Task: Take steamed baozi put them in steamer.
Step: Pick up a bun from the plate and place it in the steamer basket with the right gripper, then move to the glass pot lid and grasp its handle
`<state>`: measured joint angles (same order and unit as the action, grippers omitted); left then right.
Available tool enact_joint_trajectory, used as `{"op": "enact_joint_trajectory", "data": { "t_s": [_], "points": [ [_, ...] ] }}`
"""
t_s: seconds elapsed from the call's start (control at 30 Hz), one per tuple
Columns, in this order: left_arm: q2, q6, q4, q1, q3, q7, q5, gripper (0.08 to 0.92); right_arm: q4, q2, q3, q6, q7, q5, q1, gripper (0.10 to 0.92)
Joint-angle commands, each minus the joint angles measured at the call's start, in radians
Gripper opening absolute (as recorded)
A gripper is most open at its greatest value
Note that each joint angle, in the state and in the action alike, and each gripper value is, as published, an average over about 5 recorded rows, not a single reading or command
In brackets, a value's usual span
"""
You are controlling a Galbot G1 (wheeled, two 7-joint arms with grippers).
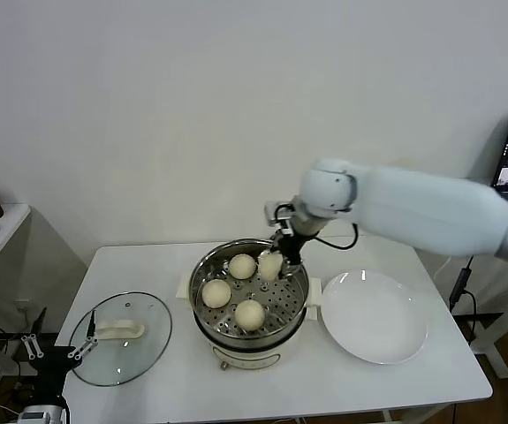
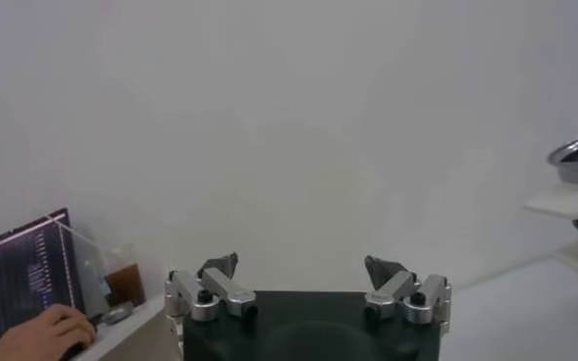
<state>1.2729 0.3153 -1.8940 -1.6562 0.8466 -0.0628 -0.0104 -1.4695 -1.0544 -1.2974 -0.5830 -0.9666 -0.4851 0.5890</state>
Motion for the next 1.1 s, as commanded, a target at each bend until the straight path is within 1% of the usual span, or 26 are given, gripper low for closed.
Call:
{"op": "enact_joint_trajectory", "data": {
  "t_s": [0.03,0.4,0.47,0.63,0.73,0.83,0.97,1.1],
  "points": [
    [0.001,0.000,-0.001,-0.002,0.006,0.000,0.000,0.823,0.066,-0.115,-0.036,-0.084,0.040,0.017,-0.060,0.560],
    [0.000,-0.002,0.004,0.002,0.006,0.001,0.001,0.823,0.079,-0.095,-0.019,-0.075,0.015,0.071,-0.106,0.566],
    [0.001,-0.002,0.005,0.004,0.005,0.001,0.001,0.823,0.081,-0.089,-0.013,-0.069,0.011,0.086,-0.109,0.595],
    [0.003,-0.005,0.004,0.008,0.000,0.001,0.003,0.823,0.083,-0.066,0.001,-0.053,0.005,0.112,-0.102,0.736],
    [0.005,-0.007,0.002,0.012,-0.003,0.002,0.005,0.823,0.083,-0.051,0.017,-0.041,0.006,0.125,-0.102,0.799],
    [0.004,-0.010,0.001,0.015,-0.006,0.003,0.006,0.823,0.071,-0.026,0.049,-0.026,0.003,0.138,-0.102,0.819],
    [0.002,-0.011,0.002,0.017,-0.006,0.004,0.004,0.823,0.034,0.034,0.125,0.000,0.005,0.151,-0.106,0.822],
    [0.000,-0.008,0.003,0.017,-0.005,0.005,-0.002,0.823,-0.066,0.148,0.258,0.022,0.068,0.134,-0.158,0.823]
  ]
}}
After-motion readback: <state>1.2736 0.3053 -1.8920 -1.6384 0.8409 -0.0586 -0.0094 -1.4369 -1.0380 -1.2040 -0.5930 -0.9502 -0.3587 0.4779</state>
